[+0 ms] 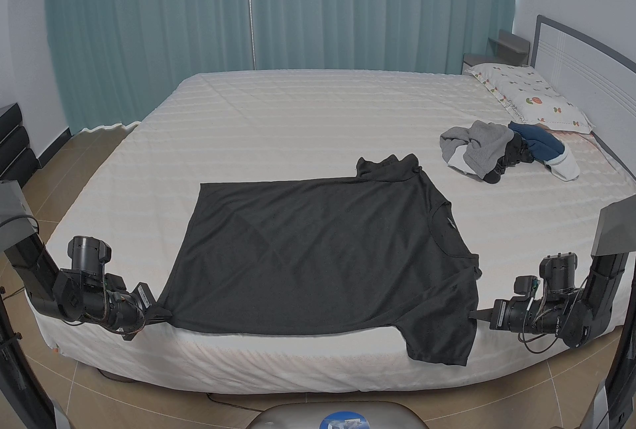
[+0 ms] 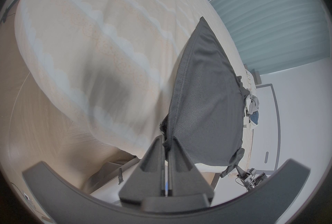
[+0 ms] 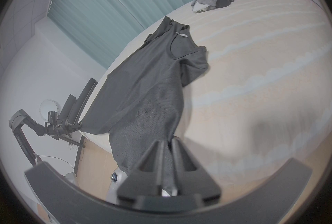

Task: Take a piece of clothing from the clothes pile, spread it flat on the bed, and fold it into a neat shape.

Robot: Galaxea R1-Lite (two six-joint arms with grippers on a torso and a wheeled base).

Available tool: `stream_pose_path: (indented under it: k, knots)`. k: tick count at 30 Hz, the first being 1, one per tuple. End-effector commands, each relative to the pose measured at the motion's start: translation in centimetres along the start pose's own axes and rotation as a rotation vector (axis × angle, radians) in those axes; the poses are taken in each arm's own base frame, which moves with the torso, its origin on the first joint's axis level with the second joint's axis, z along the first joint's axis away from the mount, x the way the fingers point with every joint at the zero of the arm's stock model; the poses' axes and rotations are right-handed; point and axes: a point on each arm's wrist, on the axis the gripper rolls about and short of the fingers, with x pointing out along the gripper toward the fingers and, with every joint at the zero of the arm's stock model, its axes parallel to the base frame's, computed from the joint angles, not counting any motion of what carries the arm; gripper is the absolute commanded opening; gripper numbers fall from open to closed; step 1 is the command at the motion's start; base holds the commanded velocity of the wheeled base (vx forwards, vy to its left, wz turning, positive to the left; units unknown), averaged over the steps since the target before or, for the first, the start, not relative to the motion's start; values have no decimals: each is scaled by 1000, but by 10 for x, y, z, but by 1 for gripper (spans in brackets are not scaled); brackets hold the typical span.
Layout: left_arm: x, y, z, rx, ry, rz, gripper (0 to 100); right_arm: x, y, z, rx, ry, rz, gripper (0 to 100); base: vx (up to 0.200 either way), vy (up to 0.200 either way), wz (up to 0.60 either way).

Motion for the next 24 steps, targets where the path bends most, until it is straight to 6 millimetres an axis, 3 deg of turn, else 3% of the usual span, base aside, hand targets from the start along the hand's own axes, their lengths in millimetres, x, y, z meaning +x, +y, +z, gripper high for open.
stream_pose_path:
  k: [1, 7, 13, 24]
  knots:
    - [0, 0, 0, 1, 1, 1, 0, -9, -3, 0, 9, -17, -9, 0, 0, 0, 0]
    - [-1, 2, -2, 6, -15, 26, 0, -20, -3, -6, 18, -29, -20, 0, 0, 0, 0]
    - [-19, -6, -8, 48, -57, 22, 0, -37, 2, -10, 19, -47, -24, 0, 0, 0, 0]
    - [-20, 4, -14, 156, -60, 158, 0, -55, 4, -25, 24, -13, -49, 0, 0, 0, 0]
